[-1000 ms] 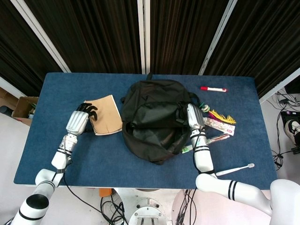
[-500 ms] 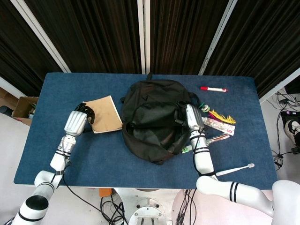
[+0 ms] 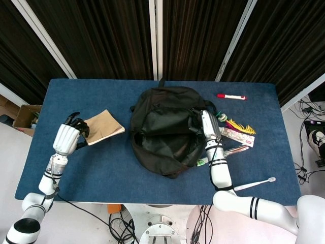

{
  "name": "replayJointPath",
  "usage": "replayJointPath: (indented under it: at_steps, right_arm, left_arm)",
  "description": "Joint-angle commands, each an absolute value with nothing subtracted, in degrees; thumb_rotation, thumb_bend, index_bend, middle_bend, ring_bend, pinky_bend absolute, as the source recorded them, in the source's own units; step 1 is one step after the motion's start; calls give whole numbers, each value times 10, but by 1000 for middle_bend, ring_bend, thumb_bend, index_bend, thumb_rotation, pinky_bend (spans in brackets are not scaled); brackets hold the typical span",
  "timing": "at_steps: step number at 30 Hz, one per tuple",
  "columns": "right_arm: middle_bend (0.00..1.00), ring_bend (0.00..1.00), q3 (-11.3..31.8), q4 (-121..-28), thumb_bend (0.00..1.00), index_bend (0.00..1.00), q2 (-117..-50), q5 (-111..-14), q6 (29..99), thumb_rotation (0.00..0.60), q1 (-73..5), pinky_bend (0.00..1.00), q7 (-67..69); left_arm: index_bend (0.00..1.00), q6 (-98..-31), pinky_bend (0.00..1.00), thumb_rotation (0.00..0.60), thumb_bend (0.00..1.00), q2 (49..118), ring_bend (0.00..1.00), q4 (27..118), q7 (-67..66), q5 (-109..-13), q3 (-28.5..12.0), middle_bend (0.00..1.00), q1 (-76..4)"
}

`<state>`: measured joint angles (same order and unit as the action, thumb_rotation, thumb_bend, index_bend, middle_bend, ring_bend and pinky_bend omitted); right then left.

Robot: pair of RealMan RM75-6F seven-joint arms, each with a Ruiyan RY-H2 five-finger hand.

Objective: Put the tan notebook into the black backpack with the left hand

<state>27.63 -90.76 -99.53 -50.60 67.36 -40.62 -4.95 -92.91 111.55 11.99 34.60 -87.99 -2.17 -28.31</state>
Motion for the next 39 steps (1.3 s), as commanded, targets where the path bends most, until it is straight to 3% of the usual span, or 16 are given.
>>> replayJointPath:
  at_steps: [1,12,20,28,39]
  right_arm:
    - [453,351,280,-905,622,596,-1000,-504,672,600,-412,207,-51]
    - [453,352,318,-910,622,596,-1012,-480,677,600,-442,207,-60]
    - [453,352,343,-905,622,596,-1023,-457,684,600,-463,208,-64]
    - [452,351,362,-909,622,596,-1029,-454,691,600,-486,208,-67]
    - [450,351,364,-914,620,596,-1029,-451,693,600,-497,203,-60]
  left_arm:
    - [755,-977,264,600,358,1096,473,135,330,-885,-23,646,-270]
    - [763,-1119,283,600,369,1071,497,188,261,-939,4,674,-277]
    - [763,-1179,292,600,369,1057,498,260,224,-987,27,676,-287]
    - [763,-1170,294,600,368,1072,497,302,197,-1024,37,676,-322]
    - [763,-1154,294,600,369,1128,498,303,223,-1025,5,677,-370]
